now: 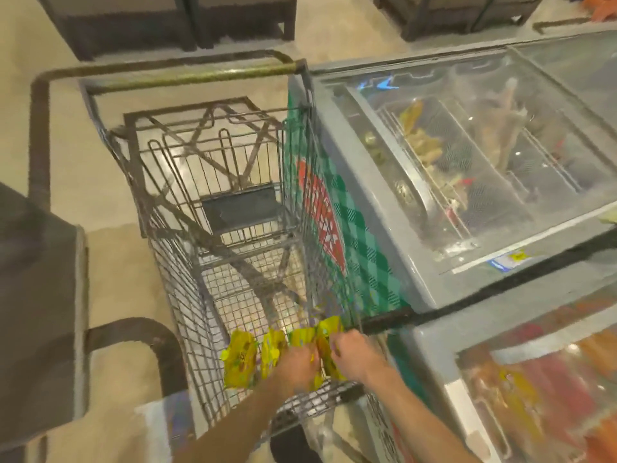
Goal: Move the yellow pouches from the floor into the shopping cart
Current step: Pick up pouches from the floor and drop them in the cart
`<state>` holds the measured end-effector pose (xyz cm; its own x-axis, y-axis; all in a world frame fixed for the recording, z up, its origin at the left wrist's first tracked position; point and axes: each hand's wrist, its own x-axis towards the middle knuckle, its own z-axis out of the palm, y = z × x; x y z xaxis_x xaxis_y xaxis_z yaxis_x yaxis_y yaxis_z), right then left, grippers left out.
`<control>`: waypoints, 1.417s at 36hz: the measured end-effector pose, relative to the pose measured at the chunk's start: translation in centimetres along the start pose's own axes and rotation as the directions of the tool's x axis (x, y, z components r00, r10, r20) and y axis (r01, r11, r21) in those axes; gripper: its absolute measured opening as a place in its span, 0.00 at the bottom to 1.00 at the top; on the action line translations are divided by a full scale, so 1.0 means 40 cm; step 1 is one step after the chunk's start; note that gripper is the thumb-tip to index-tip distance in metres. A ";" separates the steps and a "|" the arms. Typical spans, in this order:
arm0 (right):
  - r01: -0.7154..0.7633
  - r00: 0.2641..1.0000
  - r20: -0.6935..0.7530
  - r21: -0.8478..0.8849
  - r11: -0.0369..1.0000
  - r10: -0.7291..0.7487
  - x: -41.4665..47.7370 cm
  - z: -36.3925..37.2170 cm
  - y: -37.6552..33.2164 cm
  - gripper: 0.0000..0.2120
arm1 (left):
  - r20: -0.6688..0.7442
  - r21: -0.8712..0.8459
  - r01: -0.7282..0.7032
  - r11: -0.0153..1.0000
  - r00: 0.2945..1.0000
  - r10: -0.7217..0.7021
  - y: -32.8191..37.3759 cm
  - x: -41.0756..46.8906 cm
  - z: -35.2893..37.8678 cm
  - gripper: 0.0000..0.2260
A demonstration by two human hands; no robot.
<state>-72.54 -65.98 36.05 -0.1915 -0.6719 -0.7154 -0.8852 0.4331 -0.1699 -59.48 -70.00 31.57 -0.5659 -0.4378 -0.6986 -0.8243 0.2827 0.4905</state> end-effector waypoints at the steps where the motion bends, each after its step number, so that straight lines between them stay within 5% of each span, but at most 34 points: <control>1: 0.004 1.000 0.025 -0.003 1.000 -0.004 0.016 0.009 0.006 0.12 | 0.008 0.022 0.002 1.000 1.000 -0.002 -0.004 0.013 0.007 0.15; 10: -0.010 0.988 0.155 0.006 1.000 0.009 0.122 0.104 0.041 0.11 | 0.030 -0.019 0.117 0.993 0.993 -0.117 -0.060 0.115 0.092 0.11; 23: 0.000 0.978 0.207 0.014 1.000 -0.003 0.194 0.123 0.048 0.09 | 0.050 -0.119 0.088 0.989 0.995 -0.083 -0.095 0.147 0.062 0.13; 27: 0.056 0.990 0.130 0.041 0.998 -0.061 0.161 0.074 0.040 0.21 | 0.036 -0.100 0.070 0.992 0.997 -0.067 -0.084 0.111 0.013 0.17; 37: 0.199 0.972 -0.145 0.109 0.974 -0.182 0.013 -0.171 0.036 0.15 | -0.265 -0.017 -0.131 0.991 0.957 0.122 -0.014 -0.057 -0.311 0.18; 51: 0.255 0.897 -0.393 0.085 0.963 -0.203 -0.214 -0.385 -0.008 0.16 | -0.324 0.393 -0.184 0.901 0.889 0.323 0.098 -0.303 -0.537 0.18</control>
<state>-77.16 -69.62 52.67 -0.1590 -0.9265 -0.3411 -0.8652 0.2972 -0.4038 -55.50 -81.92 53.14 -0.7642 -0.5740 -0.2941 -0.6448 0.6711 0.3658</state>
